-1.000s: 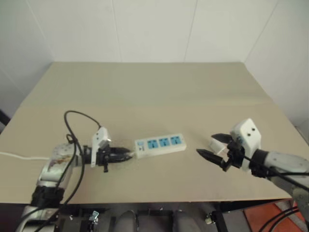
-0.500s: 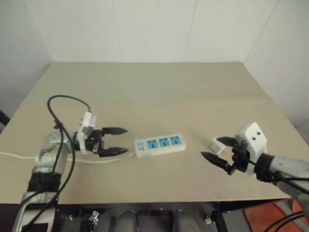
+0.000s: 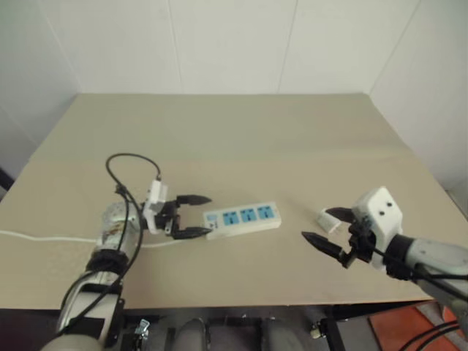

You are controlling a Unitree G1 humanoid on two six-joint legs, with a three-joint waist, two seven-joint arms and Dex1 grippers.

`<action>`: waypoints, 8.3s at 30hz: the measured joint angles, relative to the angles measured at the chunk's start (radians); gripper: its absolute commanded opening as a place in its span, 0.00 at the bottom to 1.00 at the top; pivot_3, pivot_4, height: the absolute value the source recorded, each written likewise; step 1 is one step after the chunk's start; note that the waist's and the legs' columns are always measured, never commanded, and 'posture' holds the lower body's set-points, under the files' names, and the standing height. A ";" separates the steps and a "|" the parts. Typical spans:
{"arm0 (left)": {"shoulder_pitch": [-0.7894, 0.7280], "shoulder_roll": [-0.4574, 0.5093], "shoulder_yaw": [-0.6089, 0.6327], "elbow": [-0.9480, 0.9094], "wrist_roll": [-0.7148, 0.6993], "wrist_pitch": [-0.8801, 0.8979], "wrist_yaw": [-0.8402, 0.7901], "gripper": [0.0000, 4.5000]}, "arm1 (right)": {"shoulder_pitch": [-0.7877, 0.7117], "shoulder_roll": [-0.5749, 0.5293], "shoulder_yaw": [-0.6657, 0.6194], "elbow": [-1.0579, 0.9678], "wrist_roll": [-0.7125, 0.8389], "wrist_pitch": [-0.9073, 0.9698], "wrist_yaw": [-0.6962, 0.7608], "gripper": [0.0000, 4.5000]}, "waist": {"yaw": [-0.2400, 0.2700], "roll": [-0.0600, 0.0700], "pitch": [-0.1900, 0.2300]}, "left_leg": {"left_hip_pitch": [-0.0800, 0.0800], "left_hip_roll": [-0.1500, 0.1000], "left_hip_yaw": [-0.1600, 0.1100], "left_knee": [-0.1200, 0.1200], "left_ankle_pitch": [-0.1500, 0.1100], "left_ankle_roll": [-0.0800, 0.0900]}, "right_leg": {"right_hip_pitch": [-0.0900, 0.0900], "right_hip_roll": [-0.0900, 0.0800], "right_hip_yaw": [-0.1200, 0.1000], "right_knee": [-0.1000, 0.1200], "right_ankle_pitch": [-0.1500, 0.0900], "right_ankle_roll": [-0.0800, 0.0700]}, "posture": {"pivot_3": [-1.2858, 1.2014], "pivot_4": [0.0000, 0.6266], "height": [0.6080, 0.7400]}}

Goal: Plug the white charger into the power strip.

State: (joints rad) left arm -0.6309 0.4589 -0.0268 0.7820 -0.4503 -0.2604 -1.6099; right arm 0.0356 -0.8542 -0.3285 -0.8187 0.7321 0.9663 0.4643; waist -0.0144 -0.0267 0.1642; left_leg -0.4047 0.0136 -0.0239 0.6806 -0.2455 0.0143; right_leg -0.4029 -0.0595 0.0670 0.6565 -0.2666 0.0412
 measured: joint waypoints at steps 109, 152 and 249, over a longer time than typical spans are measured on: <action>-0.067 -0.123 -0.065 0.090 0.226 -0.071 0.039 0.72 | -1.179 0.007 1.092 1.255 -0.467 0.436 0.535 0.56 | 0.022 0.006 -0.003 | -0.017 -0.001 0.005 0.007 0.000 0.001 | -0.019 -0.001 -0.002 0.007 0.001 -0.001 | 0.52 0.24 1.00; 0.013 -0.015 -0.102 -0.073 0.248 0.005 0.093 0.72 | -0.615 0.620 0.365 0.989 -0.216 -0.734 0.727 0.25 | -0.030 0.005 -0.005 | 0.007 0.001 -0.001 0.002 -0.001 0.001 | 0.001 0.000 0.000 0.008 0.001 -0.001 | 0.52 0.24 1.00; 0.055 0.016 -0.118 -0.137 0.261 0.094 0.123 0.72 | -0.701 0.684 0.493 1.556 -0.483 -1.179 0.779 0.77 | -0.037 -0.005 -0.024 | 0.034 0.003 0.000 -0.014 -0.001 0.001 | 0.019 0.001 0.001 0.001 0.000 -0.004 | 0.52 0.24 1.00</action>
State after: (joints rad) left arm -0.5762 0.4752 -0.1448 0.6448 -0.1898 -0.1664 -1.4871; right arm -0.6654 -0.1698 0.1644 0.7375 0.2496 -0.2124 1.2434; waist -0.0519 -0.0315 0.1399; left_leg -0.3709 0.0162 -0.0241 0.6665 -0.2464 0.0148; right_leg -0.3842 -0.0589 0.0682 0.6578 -0.2671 0.0377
